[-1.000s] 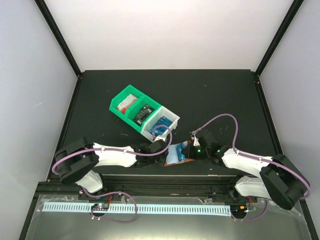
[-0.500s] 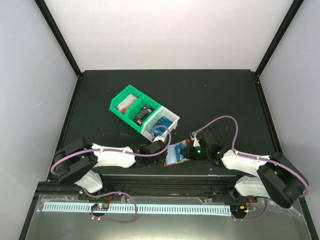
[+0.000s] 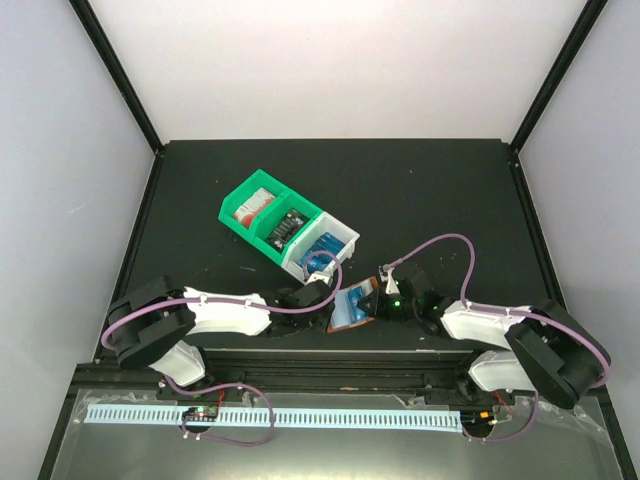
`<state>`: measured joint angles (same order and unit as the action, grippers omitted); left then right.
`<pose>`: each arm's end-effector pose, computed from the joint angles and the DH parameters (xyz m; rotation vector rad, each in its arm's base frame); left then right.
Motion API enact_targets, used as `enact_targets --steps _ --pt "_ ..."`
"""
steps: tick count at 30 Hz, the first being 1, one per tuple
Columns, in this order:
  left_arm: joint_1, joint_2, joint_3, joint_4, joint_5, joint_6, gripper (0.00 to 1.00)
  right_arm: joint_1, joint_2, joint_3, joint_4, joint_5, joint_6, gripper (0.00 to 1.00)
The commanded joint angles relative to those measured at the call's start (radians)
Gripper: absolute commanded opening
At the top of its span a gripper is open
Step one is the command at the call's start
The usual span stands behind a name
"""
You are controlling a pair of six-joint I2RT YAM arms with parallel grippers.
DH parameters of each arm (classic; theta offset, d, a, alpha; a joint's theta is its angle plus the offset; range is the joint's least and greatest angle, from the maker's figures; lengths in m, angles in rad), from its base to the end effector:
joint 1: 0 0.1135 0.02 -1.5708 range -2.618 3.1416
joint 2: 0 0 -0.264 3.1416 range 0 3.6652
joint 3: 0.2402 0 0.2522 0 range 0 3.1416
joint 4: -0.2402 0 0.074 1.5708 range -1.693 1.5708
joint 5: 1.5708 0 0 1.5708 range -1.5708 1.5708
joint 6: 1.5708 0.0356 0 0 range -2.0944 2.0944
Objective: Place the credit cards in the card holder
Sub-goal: Insert the credit card into the card holder.
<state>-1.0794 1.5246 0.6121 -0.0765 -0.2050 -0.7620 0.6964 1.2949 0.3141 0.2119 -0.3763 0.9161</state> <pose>0.1314 -0.2302 0.1292 0.3310 2.5737 -0.4567 0.1536 0.1455 0.1229 0.0768 2.6188 1.1431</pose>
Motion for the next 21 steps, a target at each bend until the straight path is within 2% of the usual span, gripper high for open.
enact_targets --steps 1,11,21 --pt "-0.003 0.002 -0.017 -0.057 -0.001 -0.015 0.25 0.001 0.01 -0.021 0.013 -0.02 0.018 0.04" --pt "-0.004 -0.009 -0.003 -0.133 -0.054 -0.034 0.24 0.001 0.028 0.008 -0.011 -0.026 0.004 0.06" --pt "-0.004 0.022 0.011 -0.14 -0.029 -0.021 0.15 0.001 0.055 0.029 -0.005 -0.025 0.016 0.07"
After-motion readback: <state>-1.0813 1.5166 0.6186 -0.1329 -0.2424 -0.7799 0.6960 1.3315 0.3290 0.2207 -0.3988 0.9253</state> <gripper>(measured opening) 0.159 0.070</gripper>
